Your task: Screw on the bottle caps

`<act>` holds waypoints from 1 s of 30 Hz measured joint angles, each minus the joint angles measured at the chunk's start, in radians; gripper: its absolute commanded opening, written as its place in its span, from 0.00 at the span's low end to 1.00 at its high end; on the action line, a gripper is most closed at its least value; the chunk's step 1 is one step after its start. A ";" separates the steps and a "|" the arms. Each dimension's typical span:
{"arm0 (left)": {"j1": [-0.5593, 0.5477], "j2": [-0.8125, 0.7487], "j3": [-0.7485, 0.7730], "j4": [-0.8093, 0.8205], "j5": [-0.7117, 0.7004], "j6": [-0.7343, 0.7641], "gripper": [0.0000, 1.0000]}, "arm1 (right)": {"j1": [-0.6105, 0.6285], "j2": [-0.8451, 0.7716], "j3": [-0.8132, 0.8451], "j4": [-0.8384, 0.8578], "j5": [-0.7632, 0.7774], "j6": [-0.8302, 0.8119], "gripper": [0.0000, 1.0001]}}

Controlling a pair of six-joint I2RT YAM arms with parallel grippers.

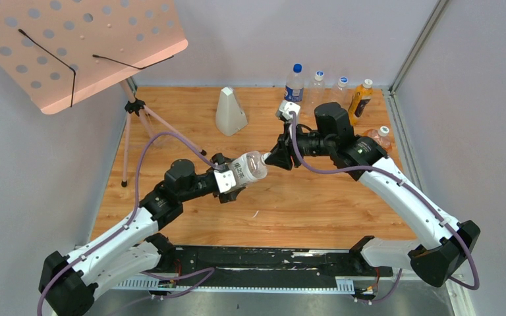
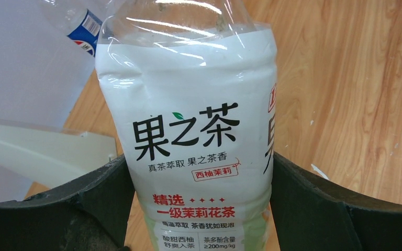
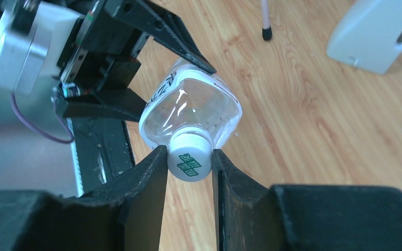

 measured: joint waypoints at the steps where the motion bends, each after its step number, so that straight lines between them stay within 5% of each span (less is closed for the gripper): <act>1: -0.021 0.001 0.000 0.001 -0.037 0.001 0.18 | 0.000 0.001 0.000 -0.001 0.017 0.046 0.21; 16: -0.199 0.124 -0.014 0.134 -0.387 0.080 0.16 | 0.000 0.039 0.053 -0.122 0.189 0.444 0.22; 26: -0.335 0.318 -0.080 0.426 -0.668 0.165 0.13 | 0.000 0.057 0.048 -0.247 0.295 0.721 0.31; 30: -0.377 0.388 -0.094 0.569 -0.761 0.175 0.12 | 0.000 0.017 0.022 -0.229 0.337 0.788 0.52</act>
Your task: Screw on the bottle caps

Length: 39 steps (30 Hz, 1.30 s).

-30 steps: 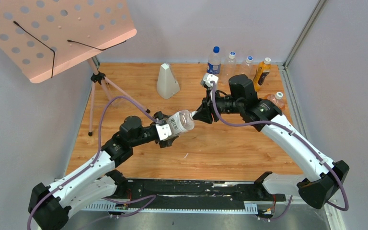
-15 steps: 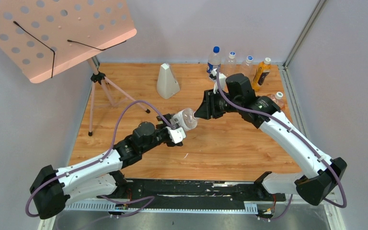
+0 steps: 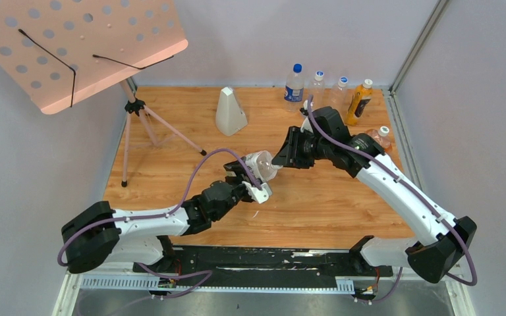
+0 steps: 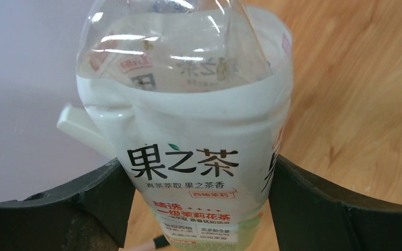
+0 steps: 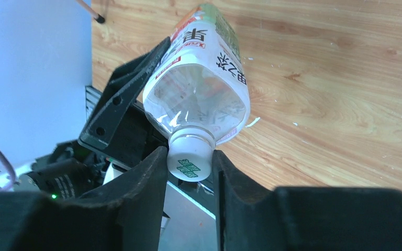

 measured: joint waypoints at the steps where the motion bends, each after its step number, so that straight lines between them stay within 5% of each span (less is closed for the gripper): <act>1: -0.007 0.010 -0.002 0.032 -0.010 -0.002 0.12 | 0.000 -0.009 -0.006 0.013 0.004 0.016 0.63; 3: -0.032 0.018 -0.002 0.131 -0.012 -0.010 0.12 | 0.003 -0.023 -0.029 0.047 0.003 0.053 0.92; 5: -0.042 0.016 -0.003 0.180 -0.010 -0.023 0.11 | 0.007 -0.035 -0.051 0.089 -0.008 0.081 1.00; 13: -0.056 -0.018 -0.003 0.179 -0.044 -0.183 0.10 | -0.003 -0.088 -0.058 0.170 -0.023 0.099 1.00; 22: -0.028 -0.085 0.029 -0.088 -0.056 -0.466 0.11 | -0.047 -0.117 -0.037 0.193 -0.062 -0.002 1.00; 30: 0.106 -0.194 0.058 -0.260 0.140 -0.664 0.11 | -0.062 -0.345 -0.151 0.286 -0.069 -0.237 0.99; 39: 0.192 -0.258 0.129 -0.364 0.489 -0.708 0.10 | -0.130 -0.245 -0.085 0.304 -0.247 -0.514 0.89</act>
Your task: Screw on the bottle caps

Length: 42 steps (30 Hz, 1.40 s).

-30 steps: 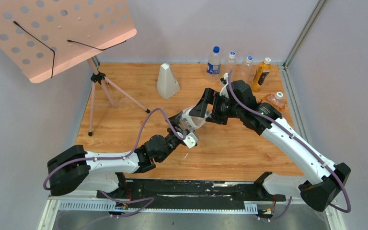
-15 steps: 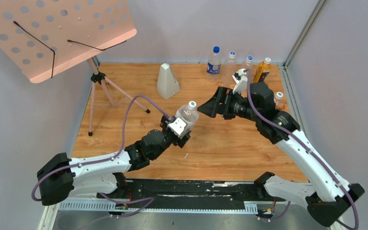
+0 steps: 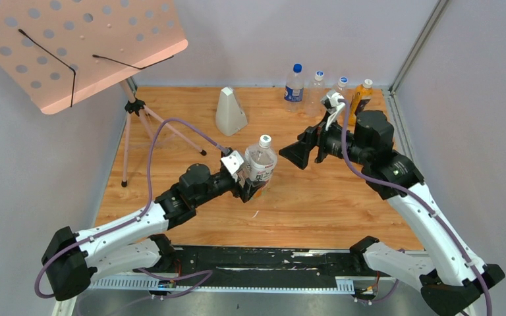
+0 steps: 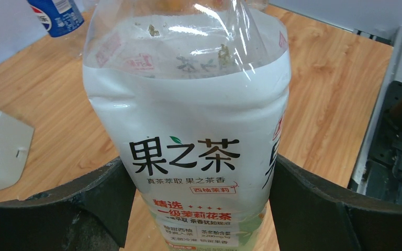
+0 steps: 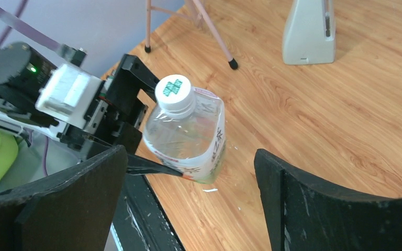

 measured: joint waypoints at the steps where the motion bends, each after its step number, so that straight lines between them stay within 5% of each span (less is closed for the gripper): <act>1: 0.004 -0.003 0.004 -0.009 0.023 -0.001 0.10 | -0.002 0.014 0.005 -0.006 -0.011 -0.009 0.88; 17: 0.009 -0.006 0.066 -0.205 0.071 0.070 0.10 | 0.046 0.236 0.275 -0.194 0.075 0.071 0.66; 42: 0.009 -0.006 0.114 -0.307 0.026 0.178 0.09 | 0.090 0.315 0.300 -0.283 0.055 0.116 0.50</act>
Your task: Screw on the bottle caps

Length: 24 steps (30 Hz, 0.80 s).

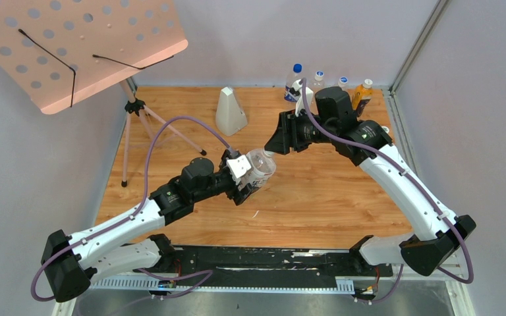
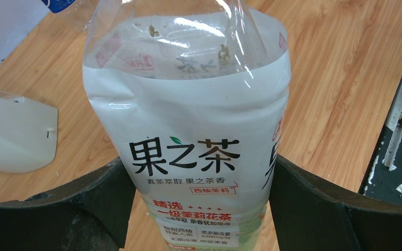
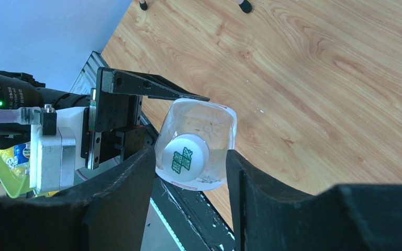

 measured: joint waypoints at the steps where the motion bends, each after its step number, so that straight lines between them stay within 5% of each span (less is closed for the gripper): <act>1: 0.000 0.000 0.000 0.000 0.000 0.000 0.09 | 0.000 0.001 0.000 0.000 0.000 0.000 0.48; 16: 0.000 0.005 0.028 -0.034 0.000 0.001 0.08 | 0.002 0.011 0.000 -0.001 -0.019 0.003 0.43; 24: 0.000 0.017 0.039 -0.045 0.004 0.000 0.07 | 0.006 0.020 0.000 -0.003 -0.018 -0.004 0.24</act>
